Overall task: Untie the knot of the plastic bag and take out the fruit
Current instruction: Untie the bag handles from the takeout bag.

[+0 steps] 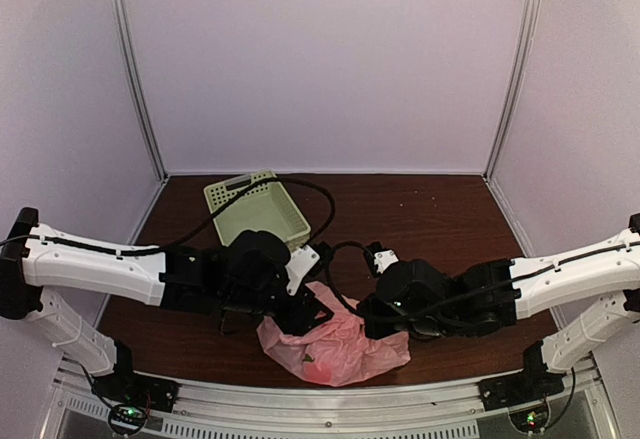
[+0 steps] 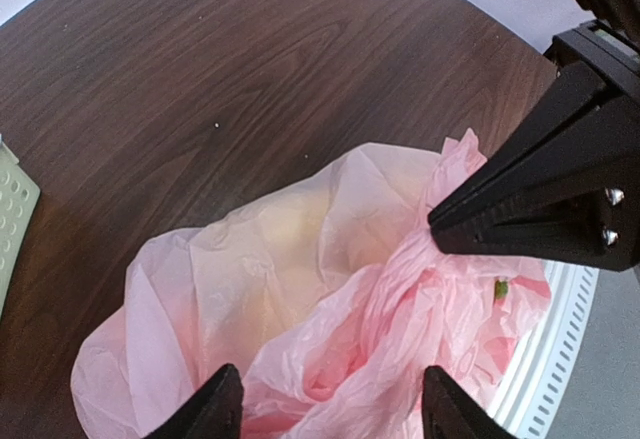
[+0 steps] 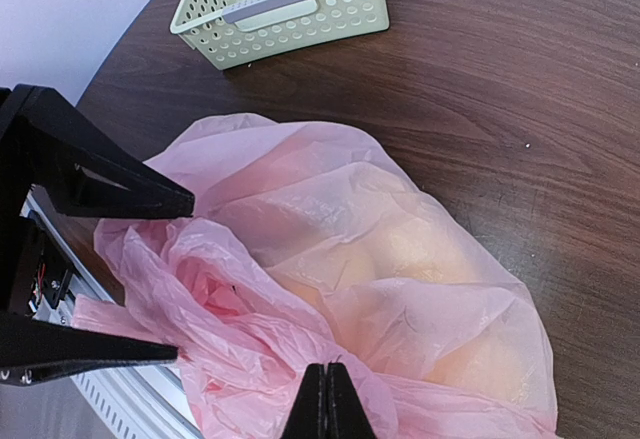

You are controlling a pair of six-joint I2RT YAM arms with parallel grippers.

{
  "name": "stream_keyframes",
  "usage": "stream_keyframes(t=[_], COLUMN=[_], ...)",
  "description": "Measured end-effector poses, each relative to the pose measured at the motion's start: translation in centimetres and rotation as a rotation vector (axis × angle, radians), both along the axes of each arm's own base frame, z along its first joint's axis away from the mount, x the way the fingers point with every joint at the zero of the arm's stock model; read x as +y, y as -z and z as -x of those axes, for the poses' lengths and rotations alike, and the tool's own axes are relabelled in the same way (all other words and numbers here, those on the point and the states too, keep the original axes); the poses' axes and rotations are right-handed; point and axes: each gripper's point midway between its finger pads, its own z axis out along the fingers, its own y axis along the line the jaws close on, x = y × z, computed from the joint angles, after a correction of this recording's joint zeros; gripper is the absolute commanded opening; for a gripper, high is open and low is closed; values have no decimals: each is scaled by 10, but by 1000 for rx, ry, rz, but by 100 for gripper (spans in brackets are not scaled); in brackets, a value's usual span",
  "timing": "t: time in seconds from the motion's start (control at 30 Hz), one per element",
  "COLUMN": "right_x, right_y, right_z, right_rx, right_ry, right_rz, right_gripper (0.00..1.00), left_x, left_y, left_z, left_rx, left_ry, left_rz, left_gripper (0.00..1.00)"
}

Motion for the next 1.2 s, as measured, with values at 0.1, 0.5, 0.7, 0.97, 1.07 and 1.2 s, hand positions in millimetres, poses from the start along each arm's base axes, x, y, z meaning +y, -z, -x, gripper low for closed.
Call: stream_keyframes(t=[0.1,0.5,0.7,0.97,1.07,1.2], right_x=[0,-1,-1,-5,-7,-12], right_y=[0,0,-1,-9,-12,-25], right_z=[0,-1,-2,-6,-9,-15], right_rx=[0,-6,-11,-35,-47,-68], right_ry=[0,7,11,32,45,65], right_rz=[0,2,1,-12,-14,-23], right_gripper=[0,0,0,0,0,0], left_x=[0,-4,-6,-9,-9,-8], left_y=[1,4,4,-6,-15,-27], left_z=[0,7,10,7,4,-1], left_rx=[-4,4,10,-8,-25,-46], left_ry=[-1,26,38,26,9,-21], left_rz=[-5,-7,-3,35,61,92], left_gripper=[48,9,0,0,0,0])
